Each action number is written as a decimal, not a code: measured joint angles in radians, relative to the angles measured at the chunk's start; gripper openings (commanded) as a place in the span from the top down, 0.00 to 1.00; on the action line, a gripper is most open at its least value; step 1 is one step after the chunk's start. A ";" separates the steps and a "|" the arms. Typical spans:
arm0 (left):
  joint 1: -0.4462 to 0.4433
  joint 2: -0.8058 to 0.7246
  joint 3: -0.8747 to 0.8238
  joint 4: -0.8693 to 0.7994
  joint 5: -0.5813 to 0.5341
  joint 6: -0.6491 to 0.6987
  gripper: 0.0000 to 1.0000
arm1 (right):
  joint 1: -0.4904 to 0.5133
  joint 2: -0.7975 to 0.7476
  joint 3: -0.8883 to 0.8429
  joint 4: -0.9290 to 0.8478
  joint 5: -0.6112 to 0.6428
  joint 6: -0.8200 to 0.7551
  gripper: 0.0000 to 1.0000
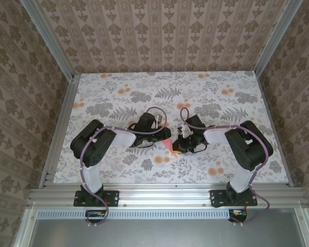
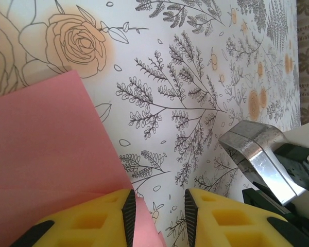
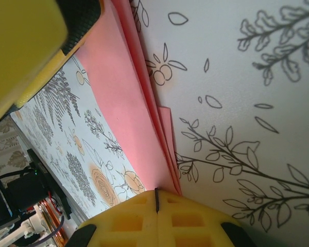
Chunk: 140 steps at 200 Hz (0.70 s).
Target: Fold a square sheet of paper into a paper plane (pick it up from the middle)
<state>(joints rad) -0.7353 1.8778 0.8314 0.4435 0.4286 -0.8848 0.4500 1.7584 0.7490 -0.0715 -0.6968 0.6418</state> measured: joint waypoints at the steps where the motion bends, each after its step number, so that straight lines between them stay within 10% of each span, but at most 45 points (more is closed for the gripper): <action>1: 0.001 0.000 0.000 0.000 0.001 0.000 0.66 | 0.000 0.000 0.000 0.000 0.000 0.000 1.00; 140: 0.138 0.044 0.000 0.090 0.157 0.068 0.61 | -0.003 -0.001 -0.016 0.018 -0.009 -0.014 1.00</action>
<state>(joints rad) -0.5968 1.9221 0.8318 0.5331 0.5858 -0.8173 0.4465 1.7573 0.7334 -0.0532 -0.7055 0.6273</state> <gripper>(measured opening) 0.384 0.053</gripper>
